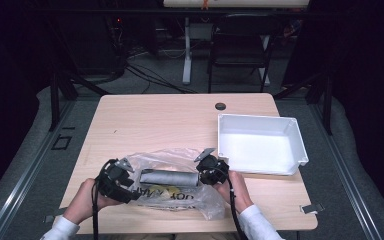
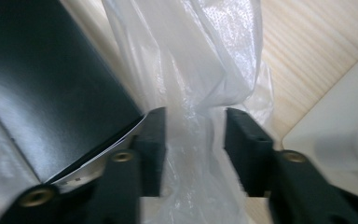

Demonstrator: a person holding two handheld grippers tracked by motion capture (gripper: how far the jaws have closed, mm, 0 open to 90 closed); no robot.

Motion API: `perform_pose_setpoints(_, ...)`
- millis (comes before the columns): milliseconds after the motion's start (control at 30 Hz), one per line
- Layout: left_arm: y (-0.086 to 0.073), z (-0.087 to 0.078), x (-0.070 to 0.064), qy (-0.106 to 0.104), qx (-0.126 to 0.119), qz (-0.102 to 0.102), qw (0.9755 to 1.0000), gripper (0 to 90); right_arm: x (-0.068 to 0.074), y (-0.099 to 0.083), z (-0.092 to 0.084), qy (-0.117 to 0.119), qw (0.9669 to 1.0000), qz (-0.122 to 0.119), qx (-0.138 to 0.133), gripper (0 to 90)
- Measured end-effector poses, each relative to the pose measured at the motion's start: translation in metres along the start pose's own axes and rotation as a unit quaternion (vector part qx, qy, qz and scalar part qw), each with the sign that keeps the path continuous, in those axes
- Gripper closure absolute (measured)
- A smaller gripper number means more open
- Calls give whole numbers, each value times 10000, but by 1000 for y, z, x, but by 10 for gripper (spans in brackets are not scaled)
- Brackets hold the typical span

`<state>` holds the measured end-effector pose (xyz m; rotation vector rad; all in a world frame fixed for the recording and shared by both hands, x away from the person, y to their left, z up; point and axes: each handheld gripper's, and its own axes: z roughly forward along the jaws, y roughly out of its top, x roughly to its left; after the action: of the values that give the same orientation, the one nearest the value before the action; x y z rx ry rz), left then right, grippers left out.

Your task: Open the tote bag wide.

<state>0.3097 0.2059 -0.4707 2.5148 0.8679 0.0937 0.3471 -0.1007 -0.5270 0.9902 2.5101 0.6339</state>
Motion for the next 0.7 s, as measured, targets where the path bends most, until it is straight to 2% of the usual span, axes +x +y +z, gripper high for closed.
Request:
perform_pose_setpoints(67,7,-11,7,170,-282,-115,9994,379,-1,-1,-10,75,9999,39,-110,468)
perform_pose_setpoints(133,13,-14,16,493,-558,-335,9967,368,-2,-3,-24,50,9995,97,-301,448)
perform_pose_setpoints(167,16,-13,22,670,-556,-396,9954,355,-2,-4,-30,76,9991,135,-390,435)
perform_pose_setpoints(200,18,-8,28,841,-520,-480,9939,344,-2,-6,-37,143,9988,171,-446,425)
perform_pose_setpoints(233,20,-2,36,863,-490,-605,9932,339,-2,-9,-43,235,9985,207,-450,444)
perform_pose_setpoints(267,22,7,44,888,-343,-721,9928,335,1,-12,-46,292,9982,229,-465,468)
perform_pose_setpoints(300,23,17,50,1042,-183,-835,9909,324,4,-16,-46,292,9985,251,-378,473)
perform_pose_setpoints(367,22,37,64,936,184,-1016,9902,324,6,-24,-37,160,9996,221,-90,532)
perform_pose_setpoints(400,20,47,69,912,310,-1112,9891,346,6,-28,-30,100,9995,307,13,547)
perform_pose_setpoints(433,18,56,72,862,483,-1087,9892,410,5,-31,-22,146,9990,379,196,583)
perform_pose_setpoints(467,16,63,74,882,576,-1071,9887,496,2,-33,-16,110,9987,396,293,670)
perform_pose_setpoints(500,14,67,75,921,620,-1058,9882,599,1,-35,-10,50,9986,451,271,724)
perform_pose_setpoints(533,13,71,75,980,639,-984,9883,719,-1,-35,-4,-11,9983,438,387,778)
perform_pose_setpoints(600,11,76,76,1144,710,-844,9873,880,-5,-36,5,-196,9981,442,374,857)
perform_pose_setpoints(667,10,80,77,1301,831,-720,9854,900,-5,-35,12,-341,9979,377,397,891)
perform_pose_setpoints(700,10,82,78,1288,853,-745,9852,900,-3,-34,15,-399,9979,303,411,898)
